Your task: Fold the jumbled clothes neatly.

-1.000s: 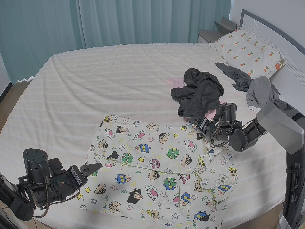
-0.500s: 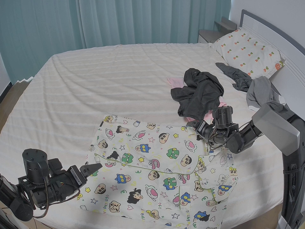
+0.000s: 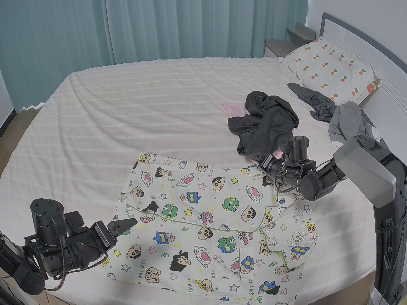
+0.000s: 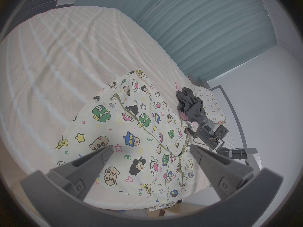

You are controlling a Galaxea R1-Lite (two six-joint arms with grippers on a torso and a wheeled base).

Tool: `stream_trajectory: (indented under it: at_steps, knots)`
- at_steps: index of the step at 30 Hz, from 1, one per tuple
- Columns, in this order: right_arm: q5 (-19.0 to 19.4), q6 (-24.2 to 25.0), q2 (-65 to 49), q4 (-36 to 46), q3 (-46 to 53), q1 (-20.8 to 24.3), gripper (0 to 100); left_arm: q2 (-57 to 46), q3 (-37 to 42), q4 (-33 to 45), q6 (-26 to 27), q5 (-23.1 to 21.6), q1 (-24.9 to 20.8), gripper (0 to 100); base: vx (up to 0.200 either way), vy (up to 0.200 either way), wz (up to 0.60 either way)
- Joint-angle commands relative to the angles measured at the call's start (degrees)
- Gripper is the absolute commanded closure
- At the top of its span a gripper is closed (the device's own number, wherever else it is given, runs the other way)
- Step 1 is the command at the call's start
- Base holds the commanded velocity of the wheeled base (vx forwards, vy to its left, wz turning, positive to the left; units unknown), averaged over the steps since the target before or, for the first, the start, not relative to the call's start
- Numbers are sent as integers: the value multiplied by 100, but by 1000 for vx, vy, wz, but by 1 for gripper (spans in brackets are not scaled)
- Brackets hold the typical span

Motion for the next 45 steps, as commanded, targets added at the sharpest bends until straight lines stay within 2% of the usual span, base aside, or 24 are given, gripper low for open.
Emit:
stream_trajectory:
  at_steps: [1,5,16,18,19,22,28,35,37,39,45]
  knots:
    - [-82,68,92,-385,-350,3,0,37,0,-2,-2,1,-2,0,0,0,0]
    - [-99,77,-13,-860,-402,-23,0,37,0,-2,-2,1,-2,0,0,0,0]
    - [-38,16,163,-755,-1141,-146,0,55,0,-2,-2,1,-2,0,0,0,0]
    - [-20,-46,189,-658,-1211,-146,0,55,0,-2,-2,1,-2,0,0,0,0]
    - [68,-248,172,-306,-1264,-155,0,55,0,-2,-2,1,-2,0,0,0,0]
    - [191,-397,110,116,-1308,-181,0,63,0,-2,-2,1,-2,0,0,0,0]
    - [208,-441,75,502,-1809,-252,0,63,0,-2,-2,1,-2,0,0,0,0]
    - [287,-494,-66,599,-1844,-322,0,63,0,-2,-2,1,-11,0,0,0,0]
    - [516,-529,-145,1109,-1800,-357,0,72,0,-2,-2,1,-11,0,0,0,0]
    - [569,-591,-136,1346,-1826,-392,0,72,0,-2,-2,1,-20,0,0,0,0]
    - [604,-556,-75,1170,-1809,-463,0,63,9,-2,-2,1,-29,0,0,0,0]
